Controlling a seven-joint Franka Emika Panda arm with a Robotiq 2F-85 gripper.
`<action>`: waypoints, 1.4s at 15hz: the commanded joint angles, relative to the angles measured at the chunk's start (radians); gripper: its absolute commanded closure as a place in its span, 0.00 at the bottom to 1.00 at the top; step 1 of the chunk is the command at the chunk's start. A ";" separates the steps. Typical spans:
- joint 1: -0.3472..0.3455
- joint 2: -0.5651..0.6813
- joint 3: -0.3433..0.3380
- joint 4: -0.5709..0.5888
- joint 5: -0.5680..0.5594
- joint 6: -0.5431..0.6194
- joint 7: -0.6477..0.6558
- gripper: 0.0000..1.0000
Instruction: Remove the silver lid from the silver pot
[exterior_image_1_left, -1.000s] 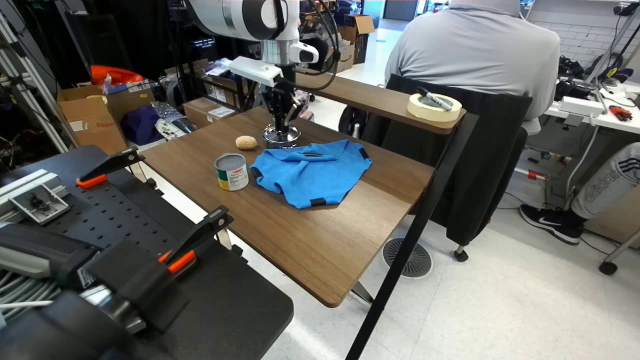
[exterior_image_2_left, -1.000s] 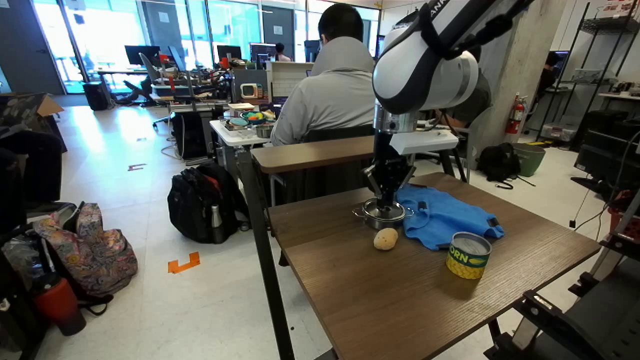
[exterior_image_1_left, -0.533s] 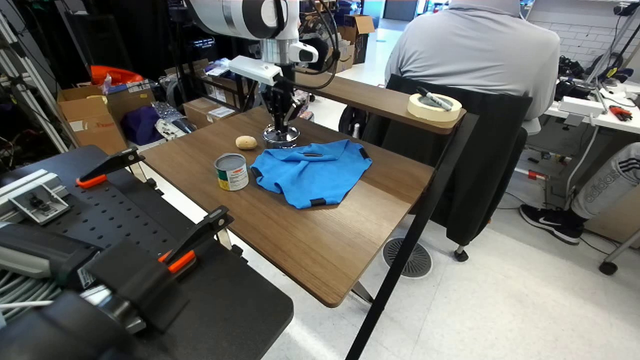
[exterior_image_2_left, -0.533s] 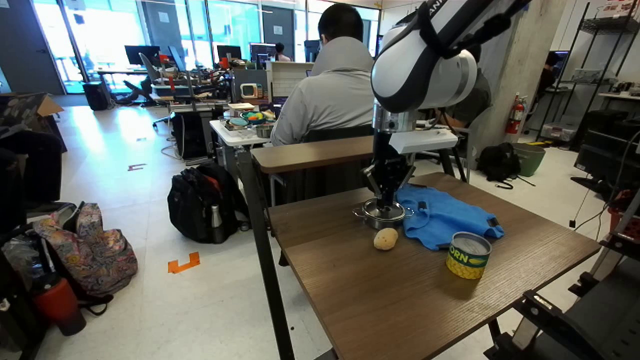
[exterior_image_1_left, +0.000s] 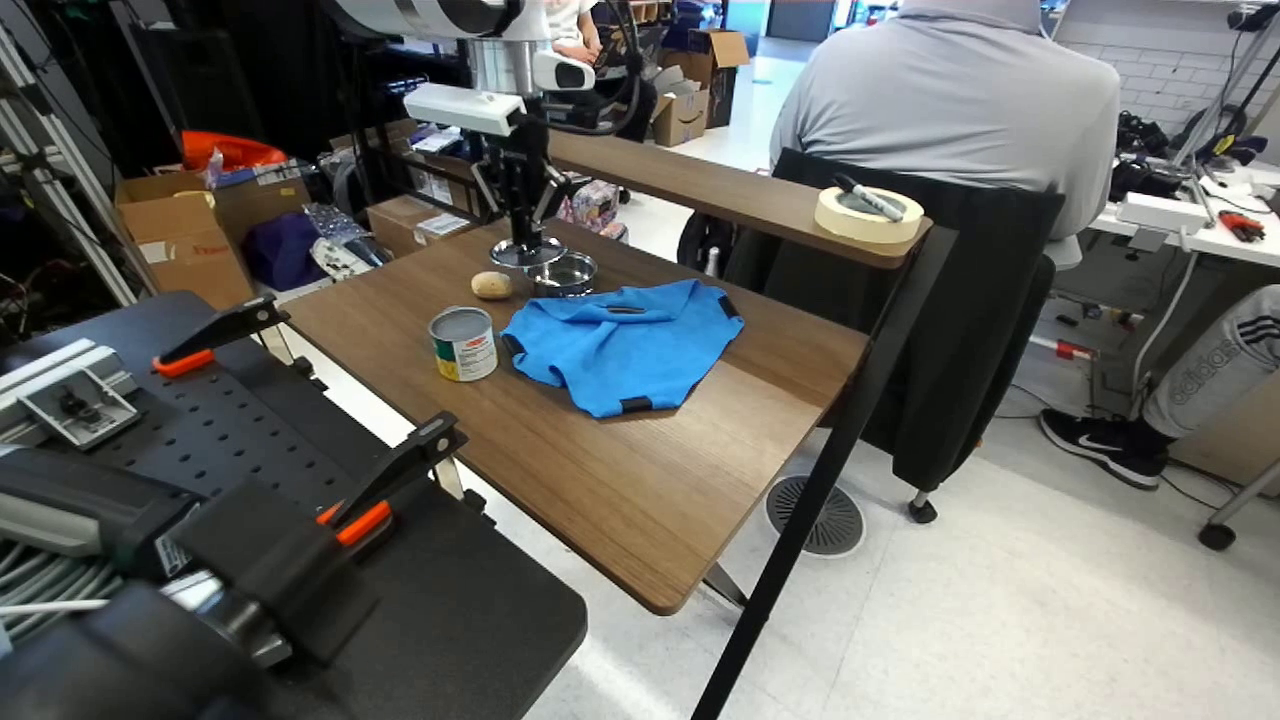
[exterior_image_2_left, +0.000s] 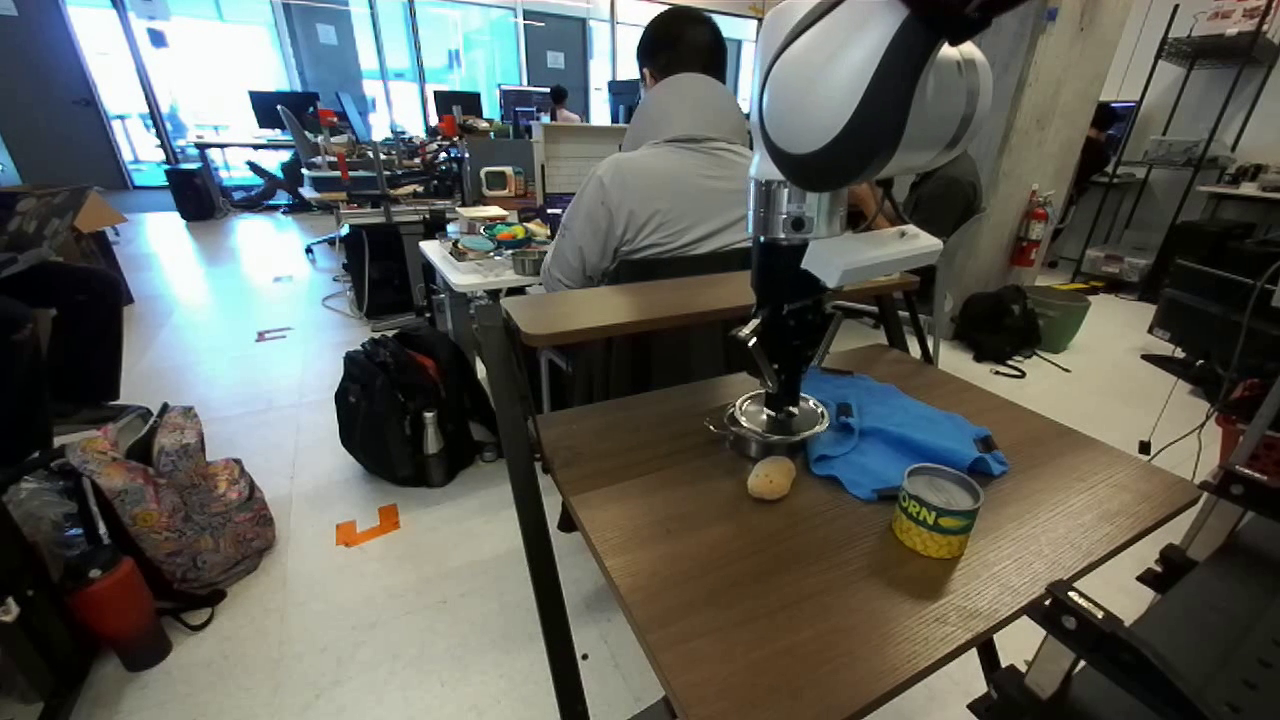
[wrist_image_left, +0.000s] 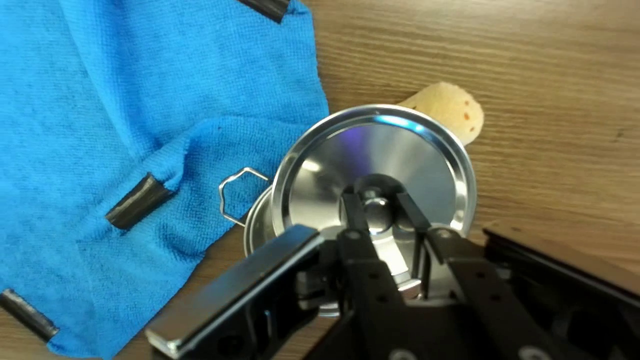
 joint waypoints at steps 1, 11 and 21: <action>0.048 -0.079 0.001 -0.100 -0.064 0.007 -0.018 0.95; 0.151 -0.001 0.046 -0.026 -0.148 -0.004 -0.042 0.95; 0.161 0.158 0.083 0.114 -0.129 -0.004 -0.106 0.95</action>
